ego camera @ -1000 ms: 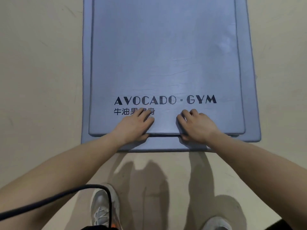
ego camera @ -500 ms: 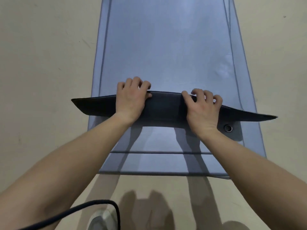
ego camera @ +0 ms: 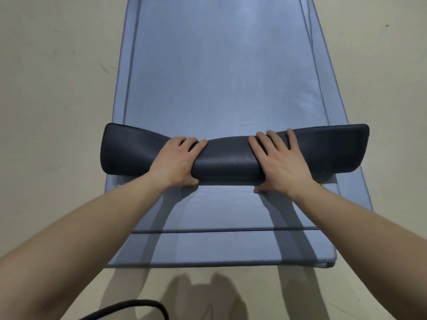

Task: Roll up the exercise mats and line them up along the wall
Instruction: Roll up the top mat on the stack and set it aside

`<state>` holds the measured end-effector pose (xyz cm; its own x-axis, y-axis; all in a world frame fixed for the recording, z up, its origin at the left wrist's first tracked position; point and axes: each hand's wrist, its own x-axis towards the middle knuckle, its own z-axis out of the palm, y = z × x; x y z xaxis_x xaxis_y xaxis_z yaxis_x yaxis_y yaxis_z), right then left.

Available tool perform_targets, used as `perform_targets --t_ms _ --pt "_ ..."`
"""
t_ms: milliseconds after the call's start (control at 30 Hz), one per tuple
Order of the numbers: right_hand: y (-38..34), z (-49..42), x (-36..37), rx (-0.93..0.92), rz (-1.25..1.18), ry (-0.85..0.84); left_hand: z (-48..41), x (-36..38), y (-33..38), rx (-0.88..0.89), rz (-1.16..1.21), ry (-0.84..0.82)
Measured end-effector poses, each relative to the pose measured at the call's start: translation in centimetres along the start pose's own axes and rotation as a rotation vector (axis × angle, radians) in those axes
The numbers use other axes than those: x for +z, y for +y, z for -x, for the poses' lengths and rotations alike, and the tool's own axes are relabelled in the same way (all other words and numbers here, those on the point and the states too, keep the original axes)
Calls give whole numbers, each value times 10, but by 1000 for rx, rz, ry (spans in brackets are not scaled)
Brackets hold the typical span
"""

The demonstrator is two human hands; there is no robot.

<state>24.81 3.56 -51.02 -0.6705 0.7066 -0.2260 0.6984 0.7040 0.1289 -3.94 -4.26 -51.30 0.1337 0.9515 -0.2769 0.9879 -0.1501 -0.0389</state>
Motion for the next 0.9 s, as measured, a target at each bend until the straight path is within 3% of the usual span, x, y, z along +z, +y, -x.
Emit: perform_targets --t_ms 200,333,500,600,700,800,833,900 --pt "-4 -19 -39 -57 -216 -317 13 -21 1 -55 232 -209" --pt "-2 -17 -61 -55 -331 -519 13 -36 -11 -50 344 -444" --pt "-24 -4 -55 50 -148 -334 -6 -45 -23 -109 513 -595" --pt "-23 -11 -62 77 -196 -388 -13 -54 -27 -131 562 -631" --pt "-11 -41 -81 71 -255 -500 -3 -58 -27 -104 379 -443" --pt "2 -70 -92 92 -402 -638 21 -35 -6 -66 59 49" --pt "5 -75 -93 95 -446 -684 26 -26 3 -61 -58 132" --pt "10 -82 -95 108 -504 -716 22 -17 9 -60 -130 141"
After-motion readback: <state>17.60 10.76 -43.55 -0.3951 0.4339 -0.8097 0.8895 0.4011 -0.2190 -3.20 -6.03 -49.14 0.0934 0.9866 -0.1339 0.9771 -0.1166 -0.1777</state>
